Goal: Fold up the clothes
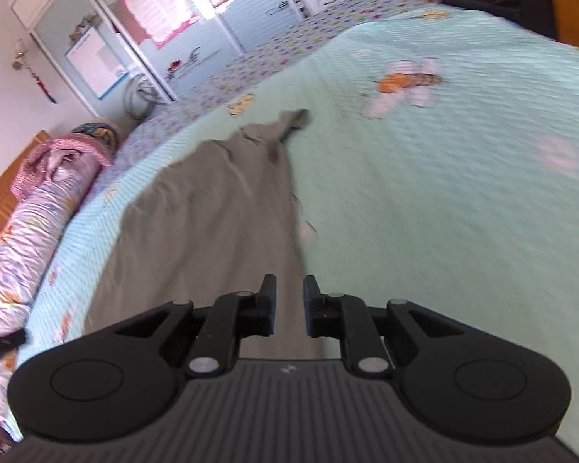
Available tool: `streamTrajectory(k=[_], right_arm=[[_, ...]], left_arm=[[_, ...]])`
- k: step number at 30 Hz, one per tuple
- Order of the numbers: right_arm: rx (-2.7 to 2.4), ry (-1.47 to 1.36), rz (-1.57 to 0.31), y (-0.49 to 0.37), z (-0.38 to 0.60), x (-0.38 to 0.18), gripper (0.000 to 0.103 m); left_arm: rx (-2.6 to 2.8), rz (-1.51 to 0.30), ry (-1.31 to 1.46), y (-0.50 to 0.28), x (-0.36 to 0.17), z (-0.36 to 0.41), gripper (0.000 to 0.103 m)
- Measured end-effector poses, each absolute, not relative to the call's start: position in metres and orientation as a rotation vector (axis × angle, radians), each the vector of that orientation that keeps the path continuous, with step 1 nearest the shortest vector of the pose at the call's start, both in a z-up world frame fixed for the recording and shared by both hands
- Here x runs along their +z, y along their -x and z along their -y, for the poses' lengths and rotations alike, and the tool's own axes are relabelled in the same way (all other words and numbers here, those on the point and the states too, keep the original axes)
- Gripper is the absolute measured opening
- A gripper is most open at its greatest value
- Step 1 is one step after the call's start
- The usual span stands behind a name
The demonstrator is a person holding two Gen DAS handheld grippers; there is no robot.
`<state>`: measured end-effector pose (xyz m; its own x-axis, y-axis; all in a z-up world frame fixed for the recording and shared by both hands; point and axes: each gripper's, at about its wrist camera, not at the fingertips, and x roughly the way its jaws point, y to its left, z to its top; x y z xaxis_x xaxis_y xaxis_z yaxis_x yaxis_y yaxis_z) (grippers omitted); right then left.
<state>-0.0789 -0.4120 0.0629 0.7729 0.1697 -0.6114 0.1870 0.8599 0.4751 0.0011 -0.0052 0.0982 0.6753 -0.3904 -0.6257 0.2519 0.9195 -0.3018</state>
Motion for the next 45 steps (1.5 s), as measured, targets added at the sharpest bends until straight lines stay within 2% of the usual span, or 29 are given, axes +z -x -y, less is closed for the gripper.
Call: streamTrajectory(k=[2,7,8,13,15,20,28,29,30,31,32,34,36,38,40,42,44,45], right_arm=[[-0.011,-0.510,-0.703,0.044,0.411,0.063,0.026],[-0.024,-0.487,-0.707,-0.033,0.427,0.050,0.027],[-0.021,-0.490,-0.705,-0.047,0.428,0.047,0.027],[-0.013,-0.633,-0.677,-0.112,0.444,0.024,0.027],[-0.055,-0.737,-0.672,-0.133,0.455,0.011,0.027],[-0.106,-0.958,-0.700,-0.185,0.477,-0.017,0.027],[-0.046,-1.275,-0.689,-0.232,0.491,-0.043,0.029],[-0.050,-1.242,-0.697,-0.237,0.488,-0.038,0.025],[-0.062,-1.164,-0.684,-0.240,0.483,-0.028,0.010],[-0.050,-1.053,-0.641,-0.239,0.474,-0.010,0.006],[-0.034,-0.938,-0.594,-0.237,0.464,0.008,0.006],[0.121,-0.531,-0.488,-0.219,0.414,0.054,0.006],[0.329,-0.108,-0.502,-0.190,0.349,0.069,0.006],[0.490,0.068,-0.648,-0.165,0.307,0.051,0.007],[0.530,0.096,-0.765,-0.145,0.290,0.025,0.011],[0.481,0.082,-0.733,-0.127,0.292,0.017,0.015],[0.428,0.067,-0.694,-0.109,0.294,0.010,0.025],[0.395,0.038,-0.684,-0.101,0.296,0.012,0.036]], left_arm=[[-0.379,-0.791,0.208,-0.030,0.077,0.023,0.058],[-0.163,-0.917,0.167,-0.089,0.020,0.011,0.055],[-0.125,-0.923,0.159,-0.092,0.013,0.004,0.046],[-0.157,-0.882,0.139,-0.081,0.014,-0.004,0.046],[-0.151,-0.878,0.099,-0.080,0.014,0.004,0.050],[-0.144,-0.870,0.111,-0.079,0.013,0.010,0.073],[-0.159,-0.839,0.072,-0.082,0.005,0.021,0.087],[-0.161,-0.838,0.072,-0.083,0.005,0.021,0.089],[-0.163,-0.837,0.070,-0.083,0.005,0.021,0.089],[-0.165,-0.836,0.067,-0.084,0.005,0.022,0.090],[-0.166,-0.835,0.063,-0.084,0.004,0.023,0.091],[-0.167,-0.830,0.060,-0.083,0.004,0.023,0.091],[-0.170,-0.825,0.062,-0.082,0.004,0.023,0.091],[-0.169,-0.819,0.060,-0.082,0.003,0.023,0.091],[-0.165,-0.813,0.051,-0.081,0.002,0.025,0.091],[-0.164,-0.808,0.039,-0.080,0.002,0.027,0.091],[-0.169,-0.808,0.033,-0.080,0.002,0.027,0.091],[-0.175,-0.807,0.037,-0.080,0.002,0.026,0.091]])
